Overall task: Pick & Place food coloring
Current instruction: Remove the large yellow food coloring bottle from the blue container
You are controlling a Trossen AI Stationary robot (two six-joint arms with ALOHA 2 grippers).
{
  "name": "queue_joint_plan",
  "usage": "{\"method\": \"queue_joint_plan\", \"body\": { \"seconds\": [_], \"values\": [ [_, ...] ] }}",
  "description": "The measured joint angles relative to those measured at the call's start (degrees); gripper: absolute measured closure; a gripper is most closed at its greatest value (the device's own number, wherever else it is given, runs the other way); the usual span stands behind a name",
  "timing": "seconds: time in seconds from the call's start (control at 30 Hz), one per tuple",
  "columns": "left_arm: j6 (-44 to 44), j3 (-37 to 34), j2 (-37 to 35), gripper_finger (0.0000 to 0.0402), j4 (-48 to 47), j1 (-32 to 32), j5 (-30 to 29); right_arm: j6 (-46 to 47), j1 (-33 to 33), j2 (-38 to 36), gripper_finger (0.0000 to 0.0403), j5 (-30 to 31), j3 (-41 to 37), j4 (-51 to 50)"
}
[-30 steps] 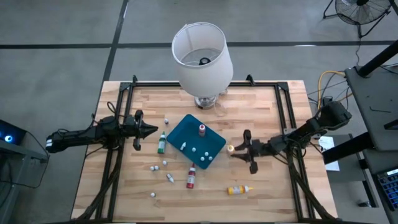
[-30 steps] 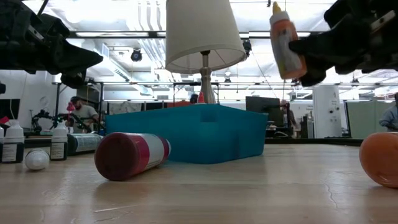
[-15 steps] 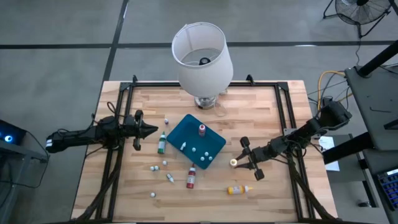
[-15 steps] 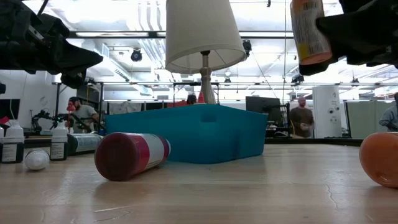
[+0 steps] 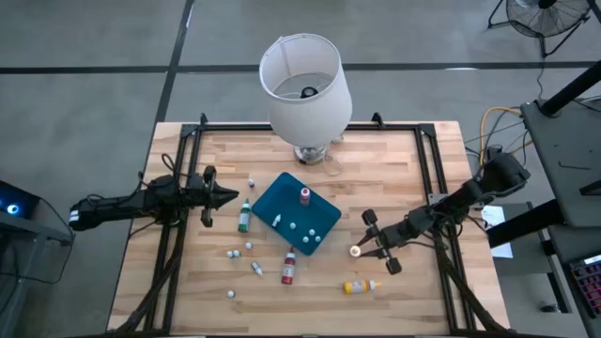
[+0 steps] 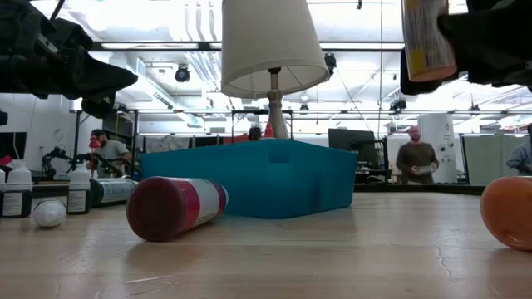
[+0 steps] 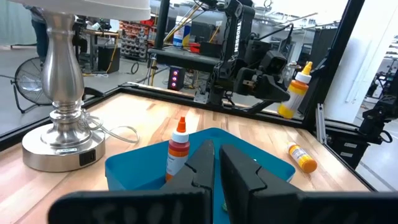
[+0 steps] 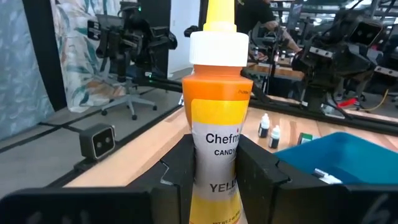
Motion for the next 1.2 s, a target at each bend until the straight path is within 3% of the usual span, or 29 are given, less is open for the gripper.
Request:
{"method": "queue_joint_plan", "body": {
  "seconds": [0.3,1.2],
  "values": [
    [0.0,0.0,0.0,0.0402,0.0,-0.02,-0.02,-0.85,0.0,10.57,0.0314,-0.91,2.45,12.43],
    [0.0,0.02,0.04,0.0402,-0.01,-0.02,-0.02,2.28,0.26,27.08,0.0314,-1.34,15.63,13.31]
  ]
}}
